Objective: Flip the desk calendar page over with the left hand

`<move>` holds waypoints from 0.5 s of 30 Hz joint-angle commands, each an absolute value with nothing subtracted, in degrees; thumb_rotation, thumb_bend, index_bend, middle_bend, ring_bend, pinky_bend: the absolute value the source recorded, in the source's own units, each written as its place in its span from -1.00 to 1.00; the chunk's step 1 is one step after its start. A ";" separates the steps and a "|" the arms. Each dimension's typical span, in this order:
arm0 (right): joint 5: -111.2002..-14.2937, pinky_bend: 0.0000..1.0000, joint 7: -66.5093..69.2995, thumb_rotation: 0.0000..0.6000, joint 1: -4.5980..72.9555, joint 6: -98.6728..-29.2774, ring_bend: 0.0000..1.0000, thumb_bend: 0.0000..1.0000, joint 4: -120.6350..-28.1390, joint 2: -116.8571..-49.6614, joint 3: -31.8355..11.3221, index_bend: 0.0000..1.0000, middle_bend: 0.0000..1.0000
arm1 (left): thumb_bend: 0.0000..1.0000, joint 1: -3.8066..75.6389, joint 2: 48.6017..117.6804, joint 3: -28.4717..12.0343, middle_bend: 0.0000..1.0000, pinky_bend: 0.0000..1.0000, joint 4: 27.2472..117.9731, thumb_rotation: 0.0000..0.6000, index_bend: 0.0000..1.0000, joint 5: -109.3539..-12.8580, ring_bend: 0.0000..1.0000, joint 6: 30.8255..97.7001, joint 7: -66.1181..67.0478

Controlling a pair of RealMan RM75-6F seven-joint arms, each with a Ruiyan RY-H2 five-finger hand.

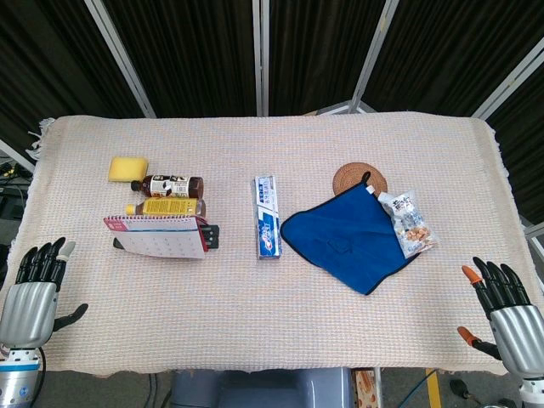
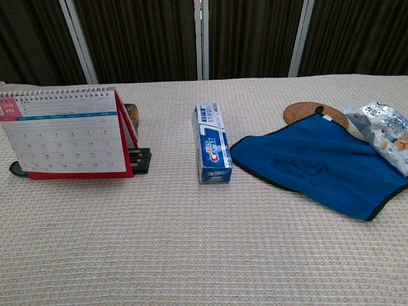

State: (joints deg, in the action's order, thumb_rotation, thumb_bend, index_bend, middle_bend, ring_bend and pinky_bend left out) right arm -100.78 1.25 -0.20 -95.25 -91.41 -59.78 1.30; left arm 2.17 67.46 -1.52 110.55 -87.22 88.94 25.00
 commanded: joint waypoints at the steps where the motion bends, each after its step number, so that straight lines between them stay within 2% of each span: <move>1: -100.84 -1.00 1.41 1.00 -0.23 -95.40 -1.00 -0.93 -91.40 -59.72 1.29 -1.00 -1.00 | -1.00 2.14 67.50 -1.50 -1.00 -1.00 110.59 1.00 -1.00 -87.33 -1.00 89.02 25.15; 15: -100.64 -1.00 1.53 1.00 -0.21 -95.36 -1.00 -0.93 -91.64 -59.60 1.19 -1.00 -1.00 | -1.00 2.43 67.60 -1.81 -1.00 -1.00 110.09 1.00 -1.00 -85.79 -1.00 88.06 24.71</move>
State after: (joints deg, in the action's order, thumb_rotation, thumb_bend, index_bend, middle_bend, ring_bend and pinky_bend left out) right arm -100.70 1.52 -0.23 -95.41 -91.63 -59.61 1.22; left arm 2.34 67.59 -1.69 110.23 -86.08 88.25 24.77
